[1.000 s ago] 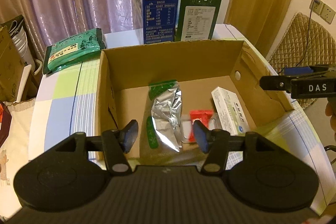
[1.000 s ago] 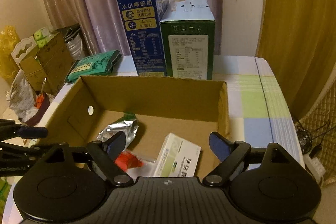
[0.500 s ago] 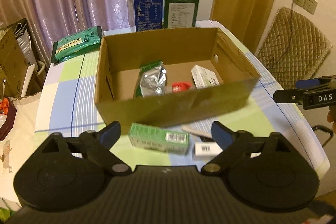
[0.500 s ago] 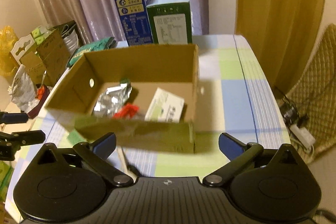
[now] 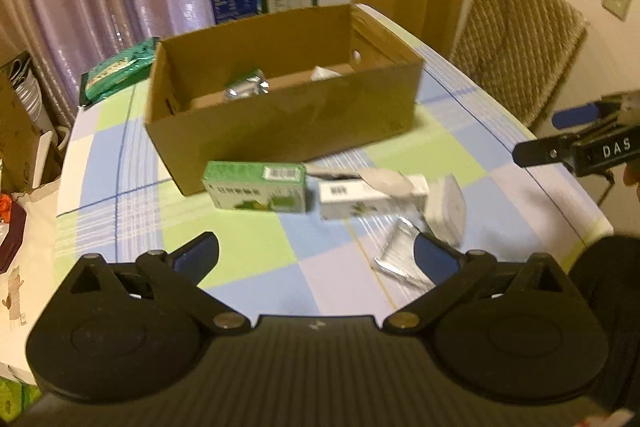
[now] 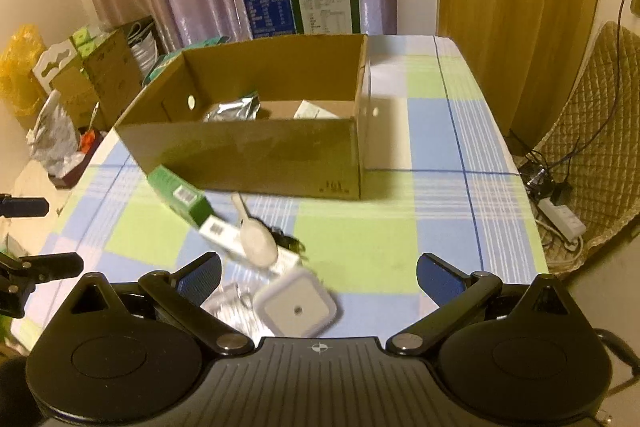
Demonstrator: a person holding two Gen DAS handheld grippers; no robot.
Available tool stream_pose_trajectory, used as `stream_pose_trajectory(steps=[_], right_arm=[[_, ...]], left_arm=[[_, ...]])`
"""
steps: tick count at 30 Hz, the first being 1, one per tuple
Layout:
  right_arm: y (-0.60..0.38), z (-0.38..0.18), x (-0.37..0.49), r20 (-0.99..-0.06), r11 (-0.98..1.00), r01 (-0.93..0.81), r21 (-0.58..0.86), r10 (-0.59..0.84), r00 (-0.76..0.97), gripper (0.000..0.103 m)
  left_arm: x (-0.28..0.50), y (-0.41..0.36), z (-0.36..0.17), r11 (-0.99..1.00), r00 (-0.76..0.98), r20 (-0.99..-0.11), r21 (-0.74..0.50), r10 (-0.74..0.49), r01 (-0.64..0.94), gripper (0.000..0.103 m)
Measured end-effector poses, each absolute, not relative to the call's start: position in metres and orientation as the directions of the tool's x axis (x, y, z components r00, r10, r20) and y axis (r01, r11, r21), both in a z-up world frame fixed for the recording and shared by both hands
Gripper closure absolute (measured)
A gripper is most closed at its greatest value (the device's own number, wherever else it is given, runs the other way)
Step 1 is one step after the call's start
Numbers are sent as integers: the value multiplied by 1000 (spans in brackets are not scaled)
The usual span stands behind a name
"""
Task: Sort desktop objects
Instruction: 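Move the left gripper toward the clear soap dish while the right approaches the white night light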
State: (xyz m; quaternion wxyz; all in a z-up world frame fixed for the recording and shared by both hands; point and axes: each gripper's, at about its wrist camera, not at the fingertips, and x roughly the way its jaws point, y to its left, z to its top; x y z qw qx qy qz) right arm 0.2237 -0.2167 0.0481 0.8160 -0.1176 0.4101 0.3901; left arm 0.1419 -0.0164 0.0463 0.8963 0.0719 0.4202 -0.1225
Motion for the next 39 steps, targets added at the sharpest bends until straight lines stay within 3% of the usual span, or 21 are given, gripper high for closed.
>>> stream_pose_trajectory(steps=[16, 39], right_arm=[[-246, 14, 193, -791, 642, -764, 69, 502, 351, 2], [-241, 4, 203, -811, 567, -817, 106, 525, 259, 2]], left_arm=[[118, -58, 7, 925, 571, -794, 30, -208, 378, 1], [129, -81, -17, 860, 519, -817, 56, -252, 507, 1]])
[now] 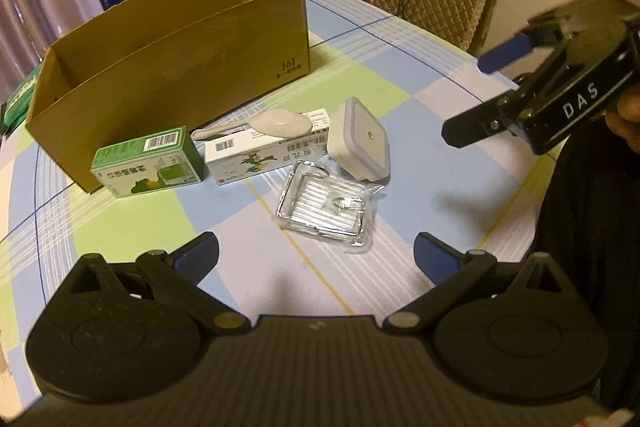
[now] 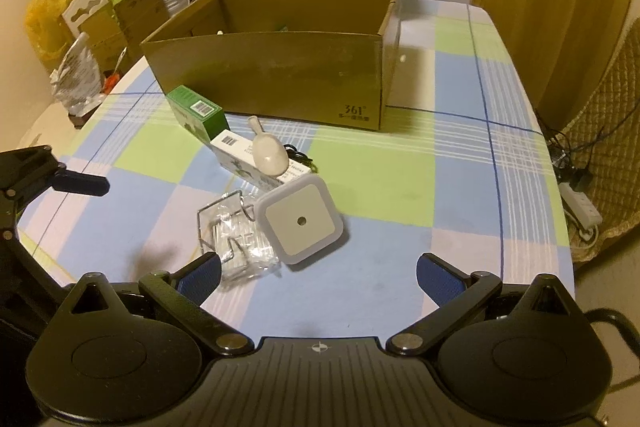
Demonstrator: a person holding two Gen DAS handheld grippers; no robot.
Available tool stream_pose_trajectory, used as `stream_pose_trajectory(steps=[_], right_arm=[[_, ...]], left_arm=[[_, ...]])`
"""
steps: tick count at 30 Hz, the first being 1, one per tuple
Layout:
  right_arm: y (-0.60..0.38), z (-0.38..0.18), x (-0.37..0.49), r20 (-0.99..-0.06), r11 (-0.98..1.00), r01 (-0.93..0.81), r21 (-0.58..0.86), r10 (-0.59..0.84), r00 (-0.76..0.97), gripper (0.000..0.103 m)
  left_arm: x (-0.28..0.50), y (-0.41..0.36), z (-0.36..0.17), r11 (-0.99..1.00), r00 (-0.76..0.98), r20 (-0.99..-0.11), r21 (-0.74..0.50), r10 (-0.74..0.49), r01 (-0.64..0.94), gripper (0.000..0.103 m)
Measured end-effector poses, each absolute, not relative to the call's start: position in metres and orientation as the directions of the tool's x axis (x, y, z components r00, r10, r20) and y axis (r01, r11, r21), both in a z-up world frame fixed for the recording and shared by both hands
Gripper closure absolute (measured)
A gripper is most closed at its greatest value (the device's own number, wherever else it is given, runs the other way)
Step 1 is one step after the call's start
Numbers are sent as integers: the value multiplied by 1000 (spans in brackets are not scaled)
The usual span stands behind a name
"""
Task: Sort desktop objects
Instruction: 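Move the left gripper toward the clear soap dish while the right approaches the white night light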
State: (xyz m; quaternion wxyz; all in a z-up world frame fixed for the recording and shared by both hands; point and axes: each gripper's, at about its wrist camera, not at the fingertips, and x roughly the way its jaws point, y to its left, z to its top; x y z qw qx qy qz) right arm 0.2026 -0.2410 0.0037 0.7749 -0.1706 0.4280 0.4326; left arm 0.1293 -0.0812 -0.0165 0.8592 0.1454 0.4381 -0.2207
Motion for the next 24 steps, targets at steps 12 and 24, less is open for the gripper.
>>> stream_pose_trajectory(steps=[12, 24], right_arm=[[-222, -11, 221, -864, 450, -892, -40, 433, 257, 2], [-198, -33, 226, -901, 329, -942, -68, 385, 199, 2]], left_arm=[[156, -87, -39, 818, 464, -842, 47, -277, 573, 1], [184, -98, -60, 777, 419, -860, 44, -290, 628, 3]])
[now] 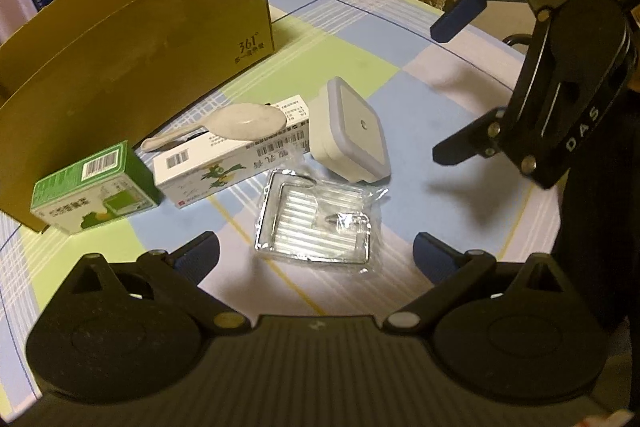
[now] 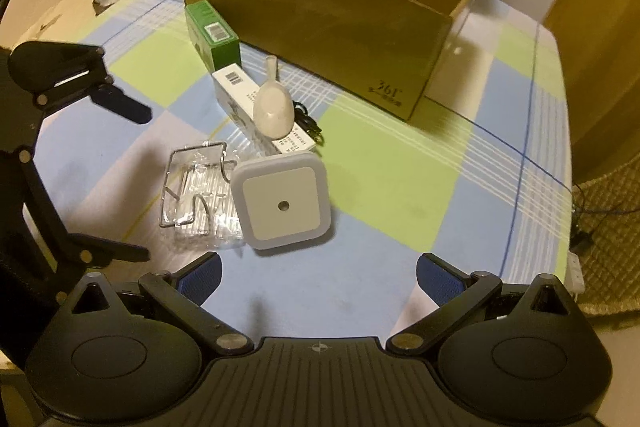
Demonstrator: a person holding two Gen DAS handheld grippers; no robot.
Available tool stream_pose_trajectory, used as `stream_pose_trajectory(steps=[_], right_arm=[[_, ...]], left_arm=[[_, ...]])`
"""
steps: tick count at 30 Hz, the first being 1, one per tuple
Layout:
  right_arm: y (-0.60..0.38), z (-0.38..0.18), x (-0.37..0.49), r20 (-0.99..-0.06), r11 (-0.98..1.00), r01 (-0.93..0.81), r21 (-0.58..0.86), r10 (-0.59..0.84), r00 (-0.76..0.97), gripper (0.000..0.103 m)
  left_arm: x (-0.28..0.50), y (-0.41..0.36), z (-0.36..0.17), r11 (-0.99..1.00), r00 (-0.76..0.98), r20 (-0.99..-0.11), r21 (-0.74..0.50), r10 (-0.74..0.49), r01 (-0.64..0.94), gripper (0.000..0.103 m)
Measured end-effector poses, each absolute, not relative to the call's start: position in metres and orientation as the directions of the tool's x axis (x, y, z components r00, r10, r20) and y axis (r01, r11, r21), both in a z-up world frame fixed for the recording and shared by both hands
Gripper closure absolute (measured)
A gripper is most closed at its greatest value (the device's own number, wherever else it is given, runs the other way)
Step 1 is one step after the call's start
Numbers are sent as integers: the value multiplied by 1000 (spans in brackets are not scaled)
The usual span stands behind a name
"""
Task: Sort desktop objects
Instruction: 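Move the left gripper toward the clear soap dish while the right approaches the white night light, then grasp the clear soap dish with the left gripper while the right grasps the white night light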
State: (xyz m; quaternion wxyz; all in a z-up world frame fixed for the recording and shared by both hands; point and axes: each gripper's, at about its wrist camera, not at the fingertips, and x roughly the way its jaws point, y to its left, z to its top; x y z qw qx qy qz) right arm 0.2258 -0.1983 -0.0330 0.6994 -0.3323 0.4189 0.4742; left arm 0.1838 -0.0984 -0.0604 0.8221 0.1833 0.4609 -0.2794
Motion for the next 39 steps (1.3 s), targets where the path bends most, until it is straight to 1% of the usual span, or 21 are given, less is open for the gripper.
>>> stream_pose_trajectory(steps=[5, 7, 10, 11, 14, 17, 23, 25, 29, 32, 35, 37, 38, 39], right_arm=[[-190, -44, 230, -912, 304, -950, -74, 365, 187, 2], [-188, -47, 232, -915, 302, -951, -69, 360, 181, 2], [-185, -50, 236, -920, 298, -953, -60, 353, 169, 2], [-184, -52, 237, -922, 298, -953, -57, 350, 165, 2], [-183, -57, 240, -927, 296, -954, -50, 342, 154, 2], [-181, -61, 242, -930, 294, -955, -47, 336, 150, 2], [-174, -63, 242, -928, 286, -958, -30, 348, 133, 3], [-170, -63, 242, -927, 286, -958, -23, 353, 127, 3], [-161, -66, 242, -927, 291, -957, -8, 357, 116, 4], [-153, -70, 242, -927, 300, -954, 13, 360, 100, 6], [-145, -74, 243, -932, 307, -951, 12, 349, 102, 10], [-141, -77, 243, -933, 315, -949, 11, 344, 103, 15], [-141, -77, 244, -934, 320, -947, 12, 343, 104, 18], [-140, -77, 244, -933, 325, -946, 12, 343, 106, 22]], left_arm=[[194, -108, -71, 736, 397, -874, 70, -280, 674, 6], [198, -110, -76, 724, 388, -878, 72, -279, 686, 9], [205, -111, -81, 715, 378, -880, 66, -286, 696, 16], [206, -112, -81, 714, 377, -880, 64, -290, 697, 21], [208, -111, -83, 715, 365, -879, 41, -307, 698, 31], [206, -108, -81, 725, 376, -872, 36, -313, 688, 38], [198, -85, -78, 785, 396, -875, 30, -279, 618, 38], [197, -73, -78, 829, 413, -875, 24, -253, 558, 38], [199, -48, -79, 923, 448, -875, 2, -185, 385, 38], [198, -39, -78, 941, 459, -868, -28, -190, 337, 38], [199, -38, -79, 939, 457, -868, -29, -194, 343, 37], [200, -40, -78, 939, 462, -865, -30, -197, 343, 31], [200, -39, -78, 940, 468, -862, -29, -196, 340, 27], [200, -38, -78, 942, 475, -857, -31, -197, 335, 26]])
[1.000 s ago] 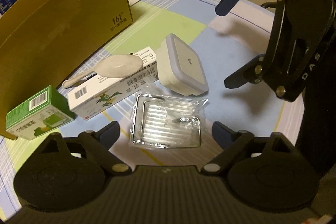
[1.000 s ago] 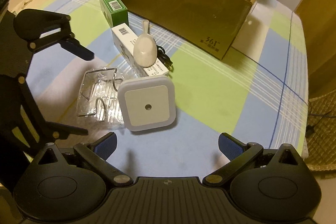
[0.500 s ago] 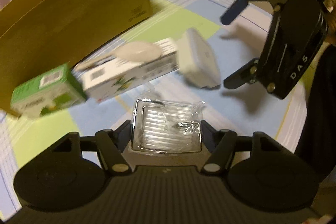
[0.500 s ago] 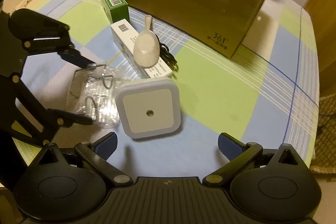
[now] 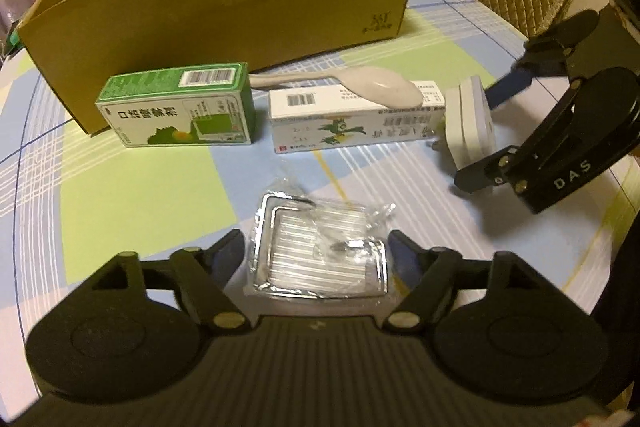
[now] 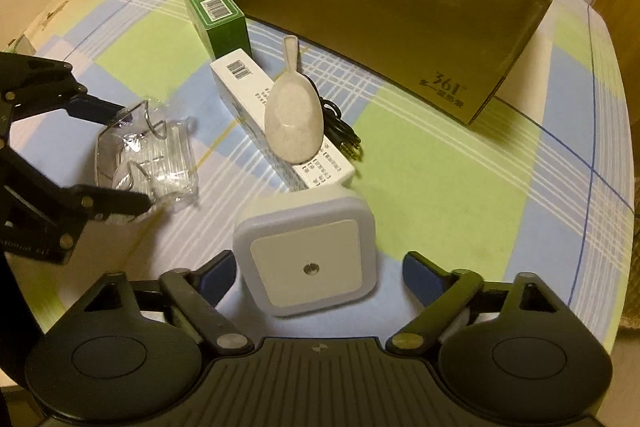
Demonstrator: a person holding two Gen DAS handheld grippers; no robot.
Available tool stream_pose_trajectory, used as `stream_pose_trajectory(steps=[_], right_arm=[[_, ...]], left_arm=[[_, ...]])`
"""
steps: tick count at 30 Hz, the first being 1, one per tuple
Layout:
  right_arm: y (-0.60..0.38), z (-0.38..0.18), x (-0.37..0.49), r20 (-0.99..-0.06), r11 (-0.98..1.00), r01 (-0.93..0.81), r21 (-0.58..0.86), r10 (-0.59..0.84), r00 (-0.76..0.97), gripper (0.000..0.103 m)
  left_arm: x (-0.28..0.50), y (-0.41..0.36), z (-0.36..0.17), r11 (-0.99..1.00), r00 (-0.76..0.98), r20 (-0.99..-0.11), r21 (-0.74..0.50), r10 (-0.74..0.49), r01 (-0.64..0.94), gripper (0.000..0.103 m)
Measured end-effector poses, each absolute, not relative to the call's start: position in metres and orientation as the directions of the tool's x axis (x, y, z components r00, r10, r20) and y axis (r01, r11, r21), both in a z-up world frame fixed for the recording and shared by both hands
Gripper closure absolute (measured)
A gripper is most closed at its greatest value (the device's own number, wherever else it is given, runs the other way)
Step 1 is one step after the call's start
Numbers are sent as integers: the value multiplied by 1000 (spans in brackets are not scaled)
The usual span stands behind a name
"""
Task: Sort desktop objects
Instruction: 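Grasp the clear soap dish with the left gripper while the right grasps the white night light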
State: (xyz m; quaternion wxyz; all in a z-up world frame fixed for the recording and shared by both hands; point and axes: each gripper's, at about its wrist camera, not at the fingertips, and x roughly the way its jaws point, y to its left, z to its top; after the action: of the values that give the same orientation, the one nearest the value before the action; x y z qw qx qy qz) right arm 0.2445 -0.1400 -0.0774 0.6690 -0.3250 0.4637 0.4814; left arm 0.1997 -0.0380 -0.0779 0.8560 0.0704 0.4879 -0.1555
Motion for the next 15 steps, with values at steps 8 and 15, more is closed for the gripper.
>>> stream_pose_trajectory(steps=[8, 15], right_arm=[[-143, -74, 245, -938, 369, -929, 30, 331, 101, 38], [-144, -69, 236, -957, 415, -908, 50, 280, 75, 38]], left_arm=[[198, -38, -84, 934, 465, -860, -34, -209, 357, 26], [193, -40, -84, 941, 461, -865, -38, -199, 335, 37]])
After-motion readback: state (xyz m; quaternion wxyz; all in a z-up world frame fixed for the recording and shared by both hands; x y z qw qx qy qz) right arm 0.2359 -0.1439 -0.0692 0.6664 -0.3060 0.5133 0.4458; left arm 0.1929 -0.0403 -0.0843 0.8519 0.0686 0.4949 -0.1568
